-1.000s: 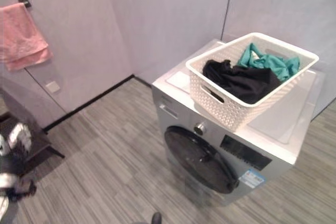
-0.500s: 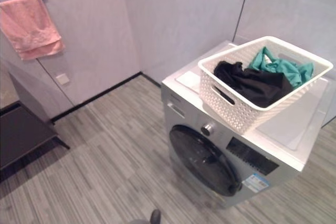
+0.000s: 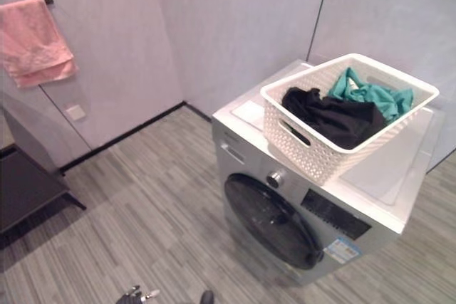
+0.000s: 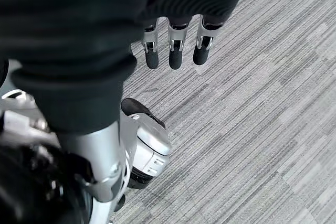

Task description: Grab the laundry basket,head to the washer,open it,put in the laundry and shut it.

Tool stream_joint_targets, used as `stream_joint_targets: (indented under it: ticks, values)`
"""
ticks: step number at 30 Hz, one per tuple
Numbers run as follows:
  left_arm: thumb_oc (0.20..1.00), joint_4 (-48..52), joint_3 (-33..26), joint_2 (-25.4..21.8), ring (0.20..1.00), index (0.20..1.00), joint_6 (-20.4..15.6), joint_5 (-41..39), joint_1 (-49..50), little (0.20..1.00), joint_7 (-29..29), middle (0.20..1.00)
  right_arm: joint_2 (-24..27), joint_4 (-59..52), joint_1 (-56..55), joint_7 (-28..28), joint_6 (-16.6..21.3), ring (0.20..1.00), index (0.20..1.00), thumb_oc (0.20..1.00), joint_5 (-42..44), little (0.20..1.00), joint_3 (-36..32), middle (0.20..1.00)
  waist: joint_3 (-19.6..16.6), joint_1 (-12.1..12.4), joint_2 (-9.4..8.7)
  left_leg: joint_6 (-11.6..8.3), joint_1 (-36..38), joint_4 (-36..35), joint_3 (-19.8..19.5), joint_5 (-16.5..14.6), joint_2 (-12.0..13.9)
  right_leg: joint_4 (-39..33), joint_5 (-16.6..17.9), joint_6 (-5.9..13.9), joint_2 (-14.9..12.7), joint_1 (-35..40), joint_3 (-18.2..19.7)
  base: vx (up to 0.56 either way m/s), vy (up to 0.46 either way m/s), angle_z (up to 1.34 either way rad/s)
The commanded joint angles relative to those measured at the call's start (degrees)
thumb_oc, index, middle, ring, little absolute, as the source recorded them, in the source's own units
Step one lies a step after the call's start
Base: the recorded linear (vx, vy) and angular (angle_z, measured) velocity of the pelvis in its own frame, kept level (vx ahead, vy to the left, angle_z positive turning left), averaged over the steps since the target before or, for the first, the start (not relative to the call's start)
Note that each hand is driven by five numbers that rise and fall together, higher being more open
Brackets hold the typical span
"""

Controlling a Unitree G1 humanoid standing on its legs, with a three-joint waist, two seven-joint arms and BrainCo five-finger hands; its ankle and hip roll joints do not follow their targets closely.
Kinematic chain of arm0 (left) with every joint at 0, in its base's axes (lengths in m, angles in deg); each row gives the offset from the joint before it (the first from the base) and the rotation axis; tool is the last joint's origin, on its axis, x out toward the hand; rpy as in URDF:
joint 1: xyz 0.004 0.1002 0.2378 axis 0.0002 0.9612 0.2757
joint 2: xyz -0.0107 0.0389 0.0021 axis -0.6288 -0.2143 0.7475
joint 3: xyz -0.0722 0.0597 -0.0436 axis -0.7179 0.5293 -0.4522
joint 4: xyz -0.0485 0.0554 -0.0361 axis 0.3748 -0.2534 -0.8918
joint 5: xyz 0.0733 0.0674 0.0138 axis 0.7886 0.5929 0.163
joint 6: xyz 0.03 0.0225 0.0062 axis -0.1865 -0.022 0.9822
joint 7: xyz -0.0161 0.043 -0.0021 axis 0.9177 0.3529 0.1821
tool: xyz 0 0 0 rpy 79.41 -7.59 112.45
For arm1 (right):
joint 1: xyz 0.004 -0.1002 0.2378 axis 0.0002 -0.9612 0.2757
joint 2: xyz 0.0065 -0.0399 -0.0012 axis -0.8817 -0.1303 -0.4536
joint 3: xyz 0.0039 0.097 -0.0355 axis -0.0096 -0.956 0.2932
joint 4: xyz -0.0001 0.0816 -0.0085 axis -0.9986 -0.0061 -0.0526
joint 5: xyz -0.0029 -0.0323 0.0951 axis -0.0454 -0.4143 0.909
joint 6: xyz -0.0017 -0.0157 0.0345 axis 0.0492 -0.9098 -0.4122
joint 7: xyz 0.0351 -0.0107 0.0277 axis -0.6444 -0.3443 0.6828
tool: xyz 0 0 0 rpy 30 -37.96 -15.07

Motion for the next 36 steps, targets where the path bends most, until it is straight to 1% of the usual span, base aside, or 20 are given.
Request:
stream_joint_targets:
  ticks: [1, 9, 16, 18, 22, 27, 31, 32, 33, 34, 35, 36]
  values:
    - [1.0, -1.99, 0.88, -0.51, 1.0, 1.0, -1.56, 1.95, -2.15, 1.0, 1.07, 1.0, -0.54, -0.18, 2.67, 0.67, 1.07, 1.0, 1.0, 1.0, -1.0, 1.0, 0.32, 1.0, -0.21, 0.51, 0.99, -1.95, -2.32, 3.31, 0.66, -1.87, 3.14, 2.91, -4.19, 2.61, -2.59, -0.26, 3.75, 0.0, 0.0, 0.0]
    - [1.0, -2.67, 0.99, -0.21, 1.0, 1.0, -1.59, 2.71, -1.69, 1.0, 1.38, 1.0, -0.9, -0.68, 2.03, 1.16, 0.89, 1.0, 1.0, 1.0, -2.32, 1.0, 1.83, 1.0, -0.33, 0.25, 1.07, -1.92, -1.48, 2.83, 1.05, -1.99, 2.98, 2.84, -4.1, 2.8, -2.88, 0.02, 3.88, 0.0, 0.0, 0.0]
    - [1.0, -3.11, 0.06, -0.2, 1.0, 1.0, -1.69, 2.42, -1.12, 1.0, 1.59, 1.0, -0.53, -1.15, 1.7, 1.51, 1.29, 1.0, 1.0, 1.0, -1.47, 1.0, 1.33, 1.0, -0.14, 0.08, 1.02, -1.9, -1.06, 2.84, 1.52, -2.18, 3.23, 2.79, -3.92, 2.91, -2.94, -0.12, 4.51, 0.0, 0.0, 0.0]
    - [1.0, -3.26, -0.32, -0.16, 1.0, 1.0, -1.73, 2.27, -0.86, 1.0, 1.54, 1.0, 0.75, -1.03, 0.6, 0.89, 2.08, 1.0, 1.0, 1.0, -1.95, 1.0, 0.81, 1.0, -0.18, -0.23, 1.04, -1.97, -1.0, 2.66, 1.6, -2.1, 3.29, 2.7, -3.95, 2.89, -2.85, -0.13, 4.69, 0.0, -0.002, -0.05]
    - [1.0, -2.91, 0.24, -0.15, 1.0, 1.0, -1.48, 2.34, -0.8, 1.0, 1.14, 1.0, 0.53, -0.23, 1.36, 1.42, 0.84, 1.0, 1.0, 1.0, -3.13, 1.0, 1.52, 1.0, -0.36, -0.54, 1.21, -1.96, -0.57, 2.29, 1.75, -2.15, 3.38, 2.49, -3.89, 2.98, -2.83, -0.07, 4.95, 0.0, 0.001, -0.14]
    - [1.0, -2.92, -0.11, -0.22, 1.0, 1.0, -1.34, 1.85, -0.78, 1.0, 1.06, 1.0, 0.71, -1.18, 2.02, 1.66, 0.95, 1.0, 1.0, 1.0, -2.34, 1.0, 1.47, 1.0, -0.38, -0.51, 1.21, -1.99, -0.4, 2.13, 1.7, -2.2, 3.32, 2.51, -3.98, 3.02, -2.78, -0.12, 5.13, 0.0, 0.0, 0.0]
    - [1.0, -2.17, -0.78, -0.66, 1.0, 1.0, -1.41, 0.95, -0.57, 1.0, 0.99, 1.0, 1.12, -1.46, 2.28, 1.8, 0.93, 1.0, 1.0, 1.0, -3.19, 1.0, 2.0, 1.0, -0.29, 0.18, 1.16, -1.68, -0.35, 2.14, 1.52, -2.21, 3.37, 5.16, -4.62, 3.03, -2.87, -1.14, 5.27, -0.01, -0.005, 0.0]
    - [1.0, -1.39, -1.53, -1.41, 1.0, 1.0, -1.39, -0.18, -0.68, 1.0, 0.98, 1.0, 1.3, -1.41, 2.77, 2.27, 0.81, 1.0, 1.0, 1.0, -3.55, 1.0, 2.25, 1.0, 0.28, 0.89, 1.28, -1.38, -0.51, 2.44, 1.06, -2.05, 3.84, 9.3, -5.6, 2.95, -2.87, -2.81, 5.49, -0.11, -0.061, -0.02]
    - [1.0, 0.01, -1.67, -2.57, 1.0, 1.0, -1.4, -1.53, -1.26, 1.0, 1.28, 1.0, 1.88, -1.49, 3.78, 2.63, 0.71, 1.0, 1.0, 1.0, -3.42, 1.0, 2.4, 1.0, 1.47, 1.34, 1.2, -1.23, -1.95, 3.94, -0.87, -1.73, 4.24, 13.8, -8.02, 2.56, -2.05, -4.45, 7.33, -0.11, -0.059, -0.02]
    - [1.0, 0.01, -1.67, -2.56, 1.0, 1.0, -1.39, -1.53, -1.29, 1.0, 1.28, 1.0, 1.88, -1.47, 3.82, 2.63, 0.71, 1.0, 1.0, 1.0, -3.42, 1.0, 2.39, 1.0, 1.31, 1.3, 1.23, -1.22, -2.25, 4.01, -0.94, -1.66, 4.26, 13.72, -7.87, 2.56, -2.0, -4.64, 7.27, -0.12, -0.064, 0.02]
    - [1.0, 1.18, -0.93, -3.22, 1.0, 1.0, -1.47, -1.84, -2.0, 1.0, 1.31, 1.0, 2.29, -1.74, 4.35, 2.73, 0.86, 1.0, 1.0, 1.0, -2.71, 1.0, 2.18, 1.0, 1.81, 1.29, 1.12, -1.16, -4.2, 5.34, -2.68, -1.34, 4.03, 15.93, -8.84, 2.67, -0.98, -5.87, 10.05, -0.15, -0.092, 0.29]
    - [1.0, 4.07, 1.5, -4.15, 1.0, 1.0, -1.83, -1.58, -3.5, 1.0, 0.96, 1.0, 2.95, -2.98, 4.82, 2.88, 1.32, 1.0, 1.0, 1.0, -0.23, 1.0, 1.18, 1.0, 2.51, 0.63, 0.81, -0.83, -7.59, 7.41, -7.19, -0.4, 2.51, 19.67, -10.75, 2.57, 2.58, -7.23, 20.7, -0.15, -0.093, 0.54]
